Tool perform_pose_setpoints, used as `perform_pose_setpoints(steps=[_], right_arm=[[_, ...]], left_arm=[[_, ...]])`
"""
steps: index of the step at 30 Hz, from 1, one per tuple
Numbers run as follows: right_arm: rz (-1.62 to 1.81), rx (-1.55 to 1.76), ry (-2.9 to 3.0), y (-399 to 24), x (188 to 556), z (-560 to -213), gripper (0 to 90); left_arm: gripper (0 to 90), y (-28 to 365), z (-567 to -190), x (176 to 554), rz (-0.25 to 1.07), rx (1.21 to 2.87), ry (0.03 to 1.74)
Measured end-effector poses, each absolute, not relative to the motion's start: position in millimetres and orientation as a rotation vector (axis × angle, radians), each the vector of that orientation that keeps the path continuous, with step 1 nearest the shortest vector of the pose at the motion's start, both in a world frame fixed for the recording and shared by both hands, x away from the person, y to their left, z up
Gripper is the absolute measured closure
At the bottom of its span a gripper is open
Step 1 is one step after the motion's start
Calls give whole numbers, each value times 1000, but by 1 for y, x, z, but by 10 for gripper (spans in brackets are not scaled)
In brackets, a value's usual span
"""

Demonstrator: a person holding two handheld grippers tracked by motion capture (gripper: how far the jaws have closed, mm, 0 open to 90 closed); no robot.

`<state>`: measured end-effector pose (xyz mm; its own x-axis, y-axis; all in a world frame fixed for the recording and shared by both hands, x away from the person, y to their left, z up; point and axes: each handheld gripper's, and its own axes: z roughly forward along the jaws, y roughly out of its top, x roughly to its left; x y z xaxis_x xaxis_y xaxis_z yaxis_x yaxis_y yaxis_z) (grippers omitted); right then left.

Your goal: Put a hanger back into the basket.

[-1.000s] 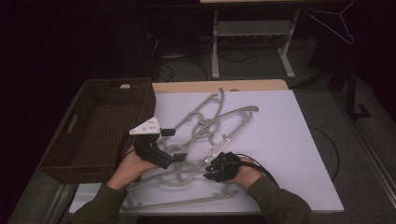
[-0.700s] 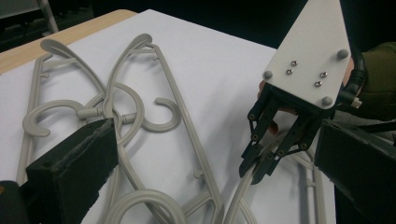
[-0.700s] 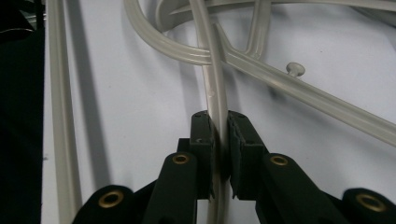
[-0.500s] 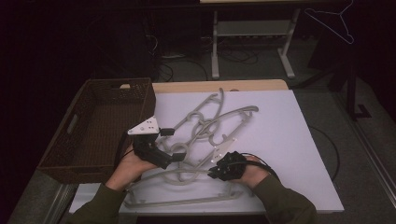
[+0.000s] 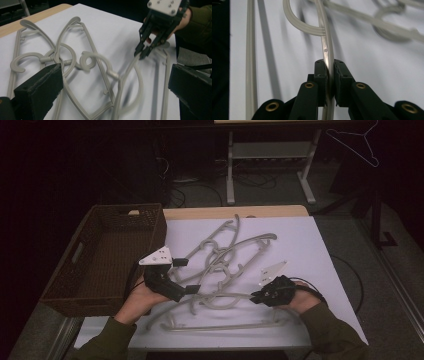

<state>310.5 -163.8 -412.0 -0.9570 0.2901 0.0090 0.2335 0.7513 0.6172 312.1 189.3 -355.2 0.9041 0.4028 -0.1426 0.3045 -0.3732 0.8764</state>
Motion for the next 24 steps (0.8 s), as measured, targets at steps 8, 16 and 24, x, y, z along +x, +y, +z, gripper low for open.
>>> perform_pose_setpoints(steps=[8, 16, 24], right_arm=[[961, 574, 2840, -196, 322, -424, 807], [947, 523, 2826, -190, 326, -430, 804], [961, 587, 2801, -189, 328, -433, 611]], left_arm=[[0, 184, -364, 313, 119, 2023, 512], [0, 179, -377, 315, 125, 2072, 511], [12, 173, -391, 321, 120, 2144, 507]])
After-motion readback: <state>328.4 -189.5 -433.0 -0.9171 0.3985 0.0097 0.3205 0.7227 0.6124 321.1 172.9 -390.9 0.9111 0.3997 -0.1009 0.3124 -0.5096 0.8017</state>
